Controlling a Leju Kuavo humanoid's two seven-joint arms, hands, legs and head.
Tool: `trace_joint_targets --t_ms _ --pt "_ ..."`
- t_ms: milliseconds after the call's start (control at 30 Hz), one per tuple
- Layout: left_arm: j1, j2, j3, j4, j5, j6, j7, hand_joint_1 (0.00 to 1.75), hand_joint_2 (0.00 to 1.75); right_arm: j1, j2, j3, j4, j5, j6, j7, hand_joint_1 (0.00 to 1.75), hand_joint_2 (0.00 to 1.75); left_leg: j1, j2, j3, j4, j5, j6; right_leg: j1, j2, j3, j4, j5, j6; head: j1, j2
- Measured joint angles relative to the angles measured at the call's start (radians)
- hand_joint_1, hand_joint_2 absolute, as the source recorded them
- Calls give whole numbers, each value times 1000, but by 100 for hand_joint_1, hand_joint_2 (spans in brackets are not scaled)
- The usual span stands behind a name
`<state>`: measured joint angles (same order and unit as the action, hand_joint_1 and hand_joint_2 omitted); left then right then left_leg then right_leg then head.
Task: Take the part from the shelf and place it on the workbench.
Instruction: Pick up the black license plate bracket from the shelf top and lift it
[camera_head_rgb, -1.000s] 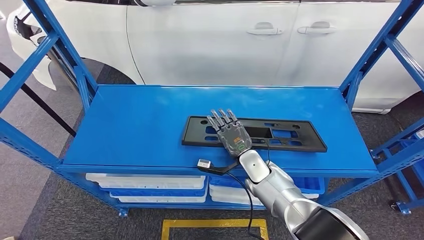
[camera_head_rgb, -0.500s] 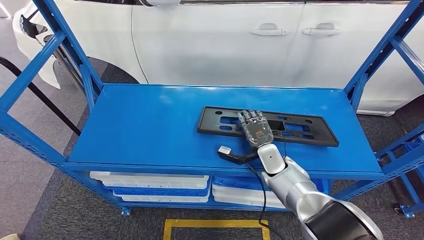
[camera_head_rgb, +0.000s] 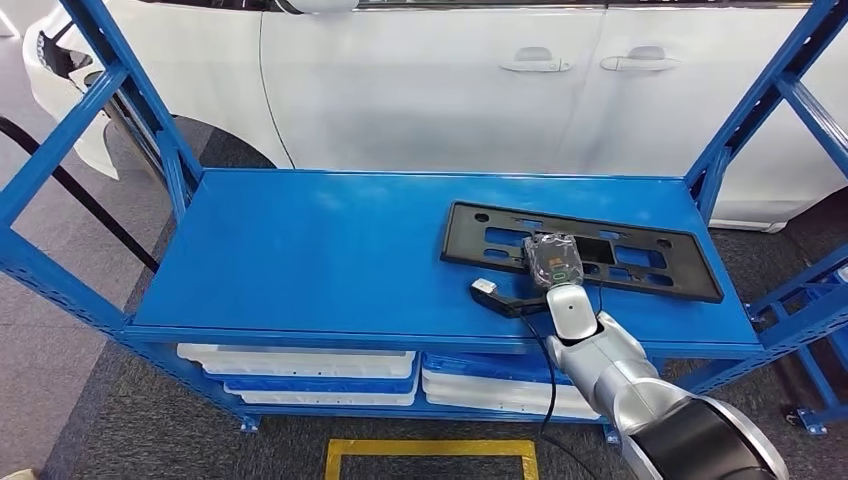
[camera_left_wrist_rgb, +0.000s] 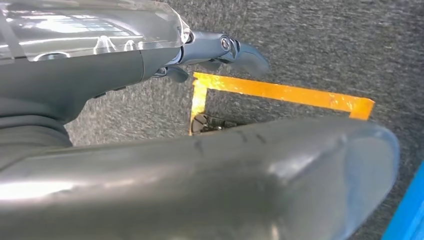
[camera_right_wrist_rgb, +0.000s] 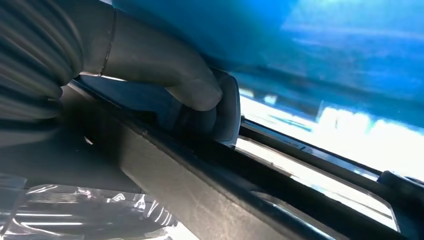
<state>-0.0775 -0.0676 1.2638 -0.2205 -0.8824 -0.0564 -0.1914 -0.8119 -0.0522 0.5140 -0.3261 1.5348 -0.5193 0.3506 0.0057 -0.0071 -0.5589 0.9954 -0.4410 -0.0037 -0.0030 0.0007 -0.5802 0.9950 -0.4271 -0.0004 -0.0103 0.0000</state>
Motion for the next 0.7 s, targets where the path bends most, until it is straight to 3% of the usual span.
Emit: trace_joint_targets --t_ms 67,133,233,267,300,333,433,500,600,700 --pt "2 0 0 0 1 -1 -2 0 0 -1 -5 -9 2 -1 -2 -5 175 175 1 1 0 -5 6 14 -1 1 0 1 0 11 0 0" --pt "2 0 0 0 1 -7 -11 0 0 -1 -9 -17 5 -2 -6 -8 175 175 5 4 1 -13 13 28 -3 1 -19 45 -32 19 0 0" --pt "2 0 0 0 -2 -24 -37 0 0 4 -13 -24 9 -2 -11 -10 175 175 3 6 -5 -15 16 36 -4 1 -111 236 -127 24 0 0" --pt "3 0 0 0 -3 -28 -44 0 0 6 -14 -26 10 -2 -13 -11 175 175 2 6 -6 -14 17 36 -4 1 -133 281 -138 25 0 0" --pt "3 0 0 0 -4 -31 -49 0 0 7 -14 -28 11 -2 -15 -12 175 175 2 6 -6 -13 17 36 -4 1 -137 290 -131 25 0 0" --pt "3 0 0 0 -5 -32 -55 0 44 7 -15 -30 12 -2 -17 -14 175 175 1 6 -6 -11 16 35 -5 0 -122 258 -105 24 0 0" --pt "3 0 -3 0 -14 -34 -85 0 175 4 -14 -36 12 -1 -19 -19 175 175 -1 4 -5 -3 10 26 -2 0 -22 59 -19 14 0 0" --pt "3 0 -6 0 -18 -32 -100 0 175 0 -14 -39 12 1 -21 -28 175 175 -3 4 -6 1 7 16 2 0 1 9 -12 5 0 0" --pt "3 1 -6 0 -20 -21 -97 0 175 -5 -9 -44 12 -2 -36 -53 175 175 -2 4 -9 10 -2 -1 -1 -1 5 1 -6 -11 0 0" --pt "2 0 -6 0 -23 -17 -90 0 175 -10 6 -59 10 -47 -79 -132 175 175 2 4 -51 104 -62 -16 -6 -4 6 -7 0 -24 0 0"
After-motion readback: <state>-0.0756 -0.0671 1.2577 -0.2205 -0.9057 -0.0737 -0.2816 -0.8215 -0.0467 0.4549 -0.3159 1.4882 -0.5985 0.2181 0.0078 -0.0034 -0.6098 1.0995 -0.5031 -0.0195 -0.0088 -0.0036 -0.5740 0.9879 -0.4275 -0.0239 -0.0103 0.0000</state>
